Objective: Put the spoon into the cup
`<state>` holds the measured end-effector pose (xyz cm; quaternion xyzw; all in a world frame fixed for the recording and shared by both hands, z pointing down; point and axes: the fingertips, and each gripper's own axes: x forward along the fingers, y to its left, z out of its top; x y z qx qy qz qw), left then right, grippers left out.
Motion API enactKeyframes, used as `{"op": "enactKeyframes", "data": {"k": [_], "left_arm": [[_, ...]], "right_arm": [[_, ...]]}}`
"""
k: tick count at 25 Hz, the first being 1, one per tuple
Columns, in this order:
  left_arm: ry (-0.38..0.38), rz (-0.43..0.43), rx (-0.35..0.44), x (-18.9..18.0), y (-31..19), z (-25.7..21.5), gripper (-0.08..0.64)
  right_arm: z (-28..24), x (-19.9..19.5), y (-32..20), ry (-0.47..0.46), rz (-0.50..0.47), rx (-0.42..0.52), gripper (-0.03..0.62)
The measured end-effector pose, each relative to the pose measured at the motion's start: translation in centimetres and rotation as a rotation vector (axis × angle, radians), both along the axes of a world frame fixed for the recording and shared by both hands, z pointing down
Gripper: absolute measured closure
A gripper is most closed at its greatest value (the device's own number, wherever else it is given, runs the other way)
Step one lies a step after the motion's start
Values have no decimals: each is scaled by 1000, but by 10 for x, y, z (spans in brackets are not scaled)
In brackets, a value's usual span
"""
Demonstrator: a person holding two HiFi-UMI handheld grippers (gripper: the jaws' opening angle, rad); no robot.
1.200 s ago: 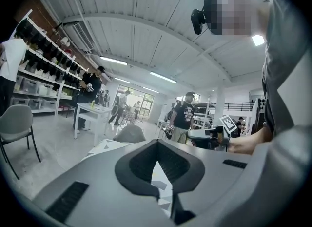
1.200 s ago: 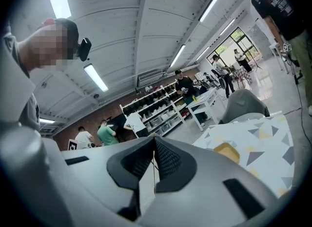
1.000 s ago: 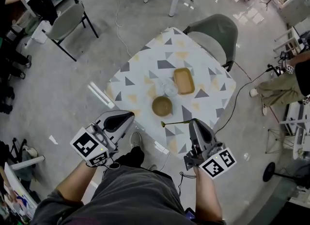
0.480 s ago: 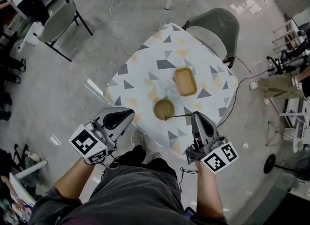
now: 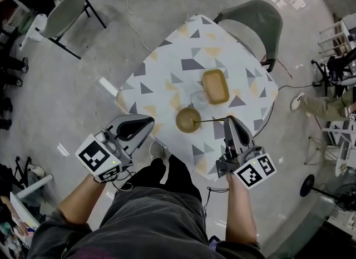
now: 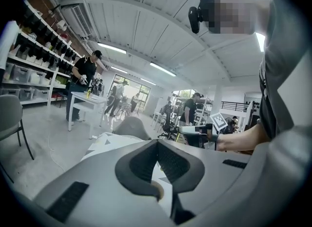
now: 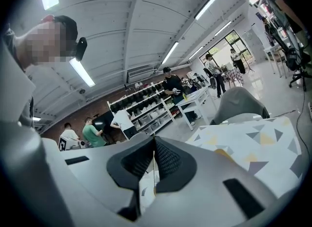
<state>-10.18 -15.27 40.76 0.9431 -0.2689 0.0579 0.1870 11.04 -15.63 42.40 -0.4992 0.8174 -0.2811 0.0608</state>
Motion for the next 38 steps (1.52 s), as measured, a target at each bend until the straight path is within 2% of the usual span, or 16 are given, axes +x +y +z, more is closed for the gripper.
{"op": "enactKeyframes", "data": {"k": [22,29,38], "left_arm": [[-85,-155,-71,42,-29,57,545],[-92,-194,-97,47,-34,77,545],[-112,-201,-121,51,-31,98,545]], "right_arm": [[84,46,-85,-71,-64,-41,571],[116,48,-103,-89,-85,-68,571],[148,43,-110,-75,-109,-86,571]]}}
